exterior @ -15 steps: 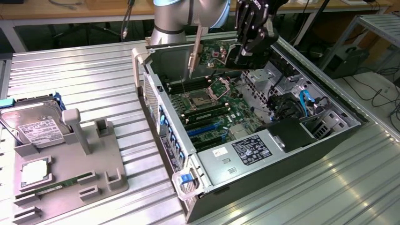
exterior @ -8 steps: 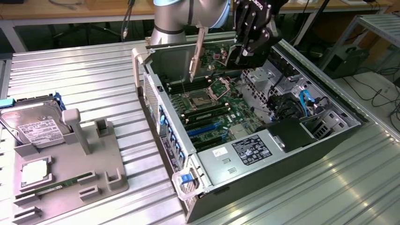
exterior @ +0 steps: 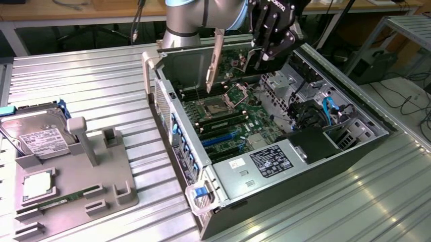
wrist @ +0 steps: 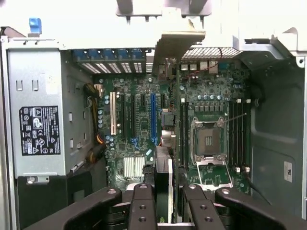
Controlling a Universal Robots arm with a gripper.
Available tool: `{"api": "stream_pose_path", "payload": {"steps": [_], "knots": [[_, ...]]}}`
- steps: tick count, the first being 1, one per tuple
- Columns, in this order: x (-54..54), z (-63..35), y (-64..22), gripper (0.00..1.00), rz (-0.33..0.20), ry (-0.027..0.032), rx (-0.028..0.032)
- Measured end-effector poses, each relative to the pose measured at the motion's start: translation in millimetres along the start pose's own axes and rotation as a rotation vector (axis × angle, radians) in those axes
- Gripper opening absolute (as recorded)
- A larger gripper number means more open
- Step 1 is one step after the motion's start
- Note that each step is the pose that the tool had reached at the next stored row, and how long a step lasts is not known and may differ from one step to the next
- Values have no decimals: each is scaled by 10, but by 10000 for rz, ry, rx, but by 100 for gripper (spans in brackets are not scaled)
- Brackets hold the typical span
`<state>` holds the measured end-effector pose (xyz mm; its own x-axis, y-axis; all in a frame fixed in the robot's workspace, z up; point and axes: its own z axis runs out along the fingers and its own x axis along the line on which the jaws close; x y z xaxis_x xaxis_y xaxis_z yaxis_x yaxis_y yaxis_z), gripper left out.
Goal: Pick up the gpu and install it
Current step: 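Insert the gpu into the slot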
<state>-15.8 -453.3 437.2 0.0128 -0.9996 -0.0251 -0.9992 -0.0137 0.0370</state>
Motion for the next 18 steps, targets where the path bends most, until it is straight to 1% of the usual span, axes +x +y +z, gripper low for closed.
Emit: {"api": "stream_pose_path", "payload": {"steps": [7,9,13,18], "knots": [[0,0,0,27,-1251,46,-32],[0,0,0,27,-1532,57,-39],[0,0,0,27,-2026,75,-51],[0,0,0,27,-2475,91,-62]]}}
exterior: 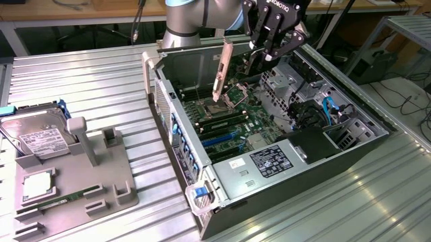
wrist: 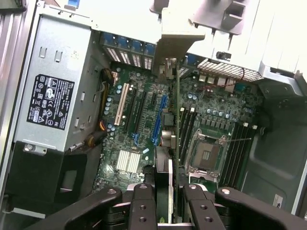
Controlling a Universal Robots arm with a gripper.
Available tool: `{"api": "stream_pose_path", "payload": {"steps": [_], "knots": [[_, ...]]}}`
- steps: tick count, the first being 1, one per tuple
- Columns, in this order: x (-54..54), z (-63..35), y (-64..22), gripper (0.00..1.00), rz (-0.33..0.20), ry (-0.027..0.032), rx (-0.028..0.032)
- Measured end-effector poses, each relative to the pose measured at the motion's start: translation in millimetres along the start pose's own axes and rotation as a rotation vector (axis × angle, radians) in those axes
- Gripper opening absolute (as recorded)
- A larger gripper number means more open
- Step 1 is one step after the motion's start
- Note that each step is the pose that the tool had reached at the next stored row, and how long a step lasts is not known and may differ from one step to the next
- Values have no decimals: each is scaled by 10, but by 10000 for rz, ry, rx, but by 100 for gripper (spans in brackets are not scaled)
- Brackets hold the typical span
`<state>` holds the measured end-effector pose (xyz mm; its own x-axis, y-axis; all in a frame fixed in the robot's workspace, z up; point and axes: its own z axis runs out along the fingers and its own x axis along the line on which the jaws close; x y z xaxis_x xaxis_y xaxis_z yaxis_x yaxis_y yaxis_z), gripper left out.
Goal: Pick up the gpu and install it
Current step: 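Insert the gpu into the slot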
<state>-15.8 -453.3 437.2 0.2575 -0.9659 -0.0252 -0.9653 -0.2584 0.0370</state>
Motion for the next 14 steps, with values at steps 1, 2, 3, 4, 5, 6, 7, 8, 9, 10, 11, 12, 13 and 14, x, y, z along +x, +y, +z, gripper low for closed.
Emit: {"api": "stream_pose_path", "payload": {"steps": [1,2,3,4,5,6,7,8,9,10,11,12,13,14], "knots": [[0,0,0,27,-116,4,-3],[0,1,0,27,-158,6,-4],[-1,3,0,27,-167,7,-5],[0,13,-1,27,-170,10,0],[1,25,-2,27,-143,10,3],[1,39,-2,27,68,4,8],[1,49,-2,27,224,-3,12],[2,58,-3,27,386,-9,17],[2,68,-3,27,547,-14,20],[2,80,-3,27,753,-22,26],[2,85,-4,27,863,-25,34],[-1,93,-4,27,937,-25,44],[-7,108,1,27,983,-27,45],[-20,128,7,27,1013,-30,48]]}}
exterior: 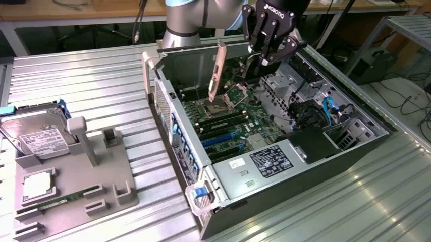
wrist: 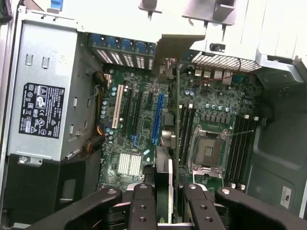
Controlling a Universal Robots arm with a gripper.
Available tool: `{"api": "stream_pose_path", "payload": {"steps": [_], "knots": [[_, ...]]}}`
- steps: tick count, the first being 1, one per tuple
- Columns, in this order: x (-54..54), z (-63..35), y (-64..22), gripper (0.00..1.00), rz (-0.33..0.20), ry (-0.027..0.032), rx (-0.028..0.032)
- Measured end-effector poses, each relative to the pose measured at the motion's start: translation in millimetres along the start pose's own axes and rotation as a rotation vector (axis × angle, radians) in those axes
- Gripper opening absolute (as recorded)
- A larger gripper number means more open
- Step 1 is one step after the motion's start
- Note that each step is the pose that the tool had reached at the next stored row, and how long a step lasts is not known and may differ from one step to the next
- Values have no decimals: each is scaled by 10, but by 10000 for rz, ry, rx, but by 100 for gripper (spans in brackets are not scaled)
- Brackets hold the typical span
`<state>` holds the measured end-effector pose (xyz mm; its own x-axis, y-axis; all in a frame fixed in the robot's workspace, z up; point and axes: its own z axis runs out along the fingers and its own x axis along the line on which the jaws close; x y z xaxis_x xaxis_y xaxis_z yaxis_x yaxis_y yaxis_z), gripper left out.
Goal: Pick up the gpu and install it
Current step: 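Insert the gpu into the slot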
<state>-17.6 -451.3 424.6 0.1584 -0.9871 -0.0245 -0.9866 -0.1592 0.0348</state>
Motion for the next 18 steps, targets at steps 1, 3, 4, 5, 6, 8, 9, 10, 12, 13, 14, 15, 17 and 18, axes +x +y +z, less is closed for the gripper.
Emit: {"api": "stream_pose_path", "payload": {"steps": [1,3,4,5,6,8,9,10,12,13,14,15,17,18], "knots": [[-21,18,-1,27,4,1,-1],[-40,58,-6,27,76,-3,1],[-40,77,-6,27,233,-10,7],[-40,93,-7,27,406,-15,10],[-40,111,-8,27,598,-19,13],[-39,146,-8,27,812,-28,19],[-33,157,-8,27,814,-40,21],[-28,173,-7,27,815,-57,24],[-27,210,-8,27,815,-63,24],[-33,226,-11,27,815,-60,20],[-38,245,-15,27,813,-62,19],[-37,267,-16,27,818,-65,20],[-40,302,-18,27,923,-66,21],[-39,320,-19,27,1090,-73,25]]}}
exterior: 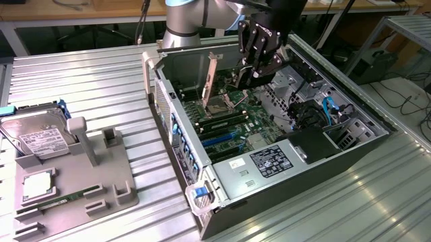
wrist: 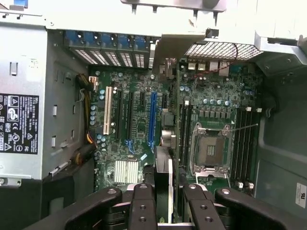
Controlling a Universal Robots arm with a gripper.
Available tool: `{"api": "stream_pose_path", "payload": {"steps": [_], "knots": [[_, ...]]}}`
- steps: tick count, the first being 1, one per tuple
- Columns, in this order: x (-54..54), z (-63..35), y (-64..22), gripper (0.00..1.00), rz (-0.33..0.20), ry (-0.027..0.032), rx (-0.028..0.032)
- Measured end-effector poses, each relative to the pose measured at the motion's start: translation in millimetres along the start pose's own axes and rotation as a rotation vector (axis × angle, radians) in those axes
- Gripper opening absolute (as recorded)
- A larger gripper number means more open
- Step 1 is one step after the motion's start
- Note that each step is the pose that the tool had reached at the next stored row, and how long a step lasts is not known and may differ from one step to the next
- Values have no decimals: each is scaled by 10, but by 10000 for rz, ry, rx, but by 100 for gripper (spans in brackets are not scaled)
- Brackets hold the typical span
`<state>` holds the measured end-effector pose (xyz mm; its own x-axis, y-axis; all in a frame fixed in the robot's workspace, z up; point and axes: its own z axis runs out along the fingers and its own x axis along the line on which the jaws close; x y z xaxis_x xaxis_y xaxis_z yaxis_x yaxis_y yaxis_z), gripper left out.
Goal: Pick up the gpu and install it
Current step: 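Insert the gpu into the slot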
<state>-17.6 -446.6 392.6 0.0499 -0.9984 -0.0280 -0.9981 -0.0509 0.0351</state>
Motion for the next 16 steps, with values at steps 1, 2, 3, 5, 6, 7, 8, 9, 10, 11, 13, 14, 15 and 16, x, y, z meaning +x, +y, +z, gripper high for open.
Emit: {"api": "stream_pose_path", "payload": {"steps": [1,2,3,5,6,7,8,9,10,11,13,14,15,16], "knots": [[0,17,-1,27,170,-6,6],[1,35,-1,27,362,-14,11],[1,38,-1,27,489,-16,14],[-3,47,0,27,521,69,66],[-21,52,-2,27,522,142,76],[-52,55,-3,27,520,216,88],[-86,61,-5,27,520,259,103],[-124,73,-7,27,521,274,123],[-133,85,-8,27,521,274,131],[-134,98,-8,27,520,272,143],[-134,113,-7,27,520,276,213],[-134,118,-4,27,519,281,288],[-134,124,0,27,518,281,357],[-134,134,6,27,518,281,425]]}}
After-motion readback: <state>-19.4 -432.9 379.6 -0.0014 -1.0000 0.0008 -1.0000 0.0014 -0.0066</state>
